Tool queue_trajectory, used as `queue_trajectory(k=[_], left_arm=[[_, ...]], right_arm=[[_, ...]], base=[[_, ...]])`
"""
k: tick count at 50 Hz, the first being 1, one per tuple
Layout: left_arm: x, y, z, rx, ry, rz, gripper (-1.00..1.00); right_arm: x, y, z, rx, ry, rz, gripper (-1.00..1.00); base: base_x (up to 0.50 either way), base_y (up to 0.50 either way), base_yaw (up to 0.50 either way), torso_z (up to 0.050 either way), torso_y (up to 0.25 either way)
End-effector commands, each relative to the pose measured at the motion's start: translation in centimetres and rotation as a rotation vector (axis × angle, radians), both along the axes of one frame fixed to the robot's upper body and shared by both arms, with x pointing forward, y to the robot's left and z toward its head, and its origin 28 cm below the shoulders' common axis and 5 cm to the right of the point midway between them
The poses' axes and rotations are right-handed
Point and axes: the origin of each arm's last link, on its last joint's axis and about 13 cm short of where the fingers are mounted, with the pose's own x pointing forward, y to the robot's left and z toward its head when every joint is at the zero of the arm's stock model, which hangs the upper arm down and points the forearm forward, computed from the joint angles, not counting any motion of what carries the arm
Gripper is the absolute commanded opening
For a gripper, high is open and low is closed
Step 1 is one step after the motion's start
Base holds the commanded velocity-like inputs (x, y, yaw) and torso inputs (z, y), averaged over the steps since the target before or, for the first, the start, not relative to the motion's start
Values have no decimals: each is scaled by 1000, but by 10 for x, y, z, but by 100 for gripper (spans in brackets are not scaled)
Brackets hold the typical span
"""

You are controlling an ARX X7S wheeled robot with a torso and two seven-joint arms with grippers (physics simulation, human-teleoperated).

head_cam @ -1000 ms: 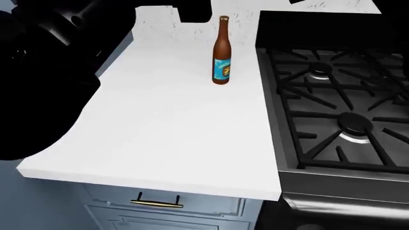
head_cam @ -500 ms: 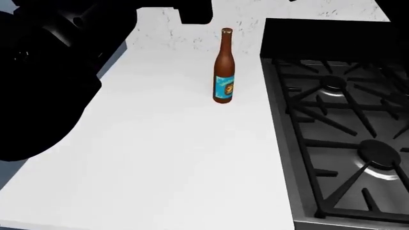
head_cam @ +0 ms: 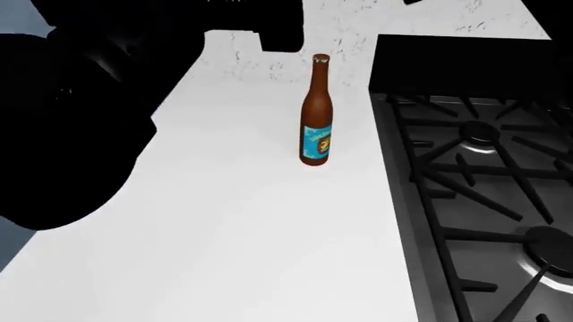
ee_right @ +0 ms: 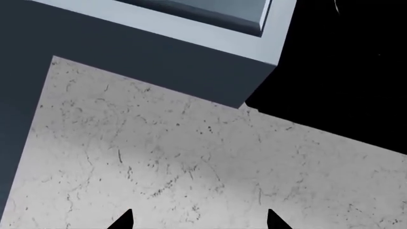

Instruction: Move the drinks to the dining counter.

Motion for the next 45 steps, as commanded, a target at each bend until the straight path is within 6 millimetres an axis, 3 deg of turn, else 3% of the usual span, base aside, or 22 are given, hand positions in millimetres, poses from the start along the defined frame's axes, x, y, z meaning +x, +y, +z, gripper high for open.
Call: queue_trajectory(k=[1,14,25,45], left_arm=[[8,-9,-19,65,46,-23,100],[30,-22,-38,131,96,-30,100],[50,-38,-35,150,134,-55,100],[74,-56,-51,152,224,-54,100]], right_arm=[[0,0,-1,-4,11,-3,100],[-1,-1,-2,-3,12,-10,100],[-2,-3,0,4,5,-19,100],[-3,-4,1,5,1,-21,100]], base=[[0,0,0,0,0],[0,0,0,0,0],[0,0,0,0,0],[0,0,0,0,0]])
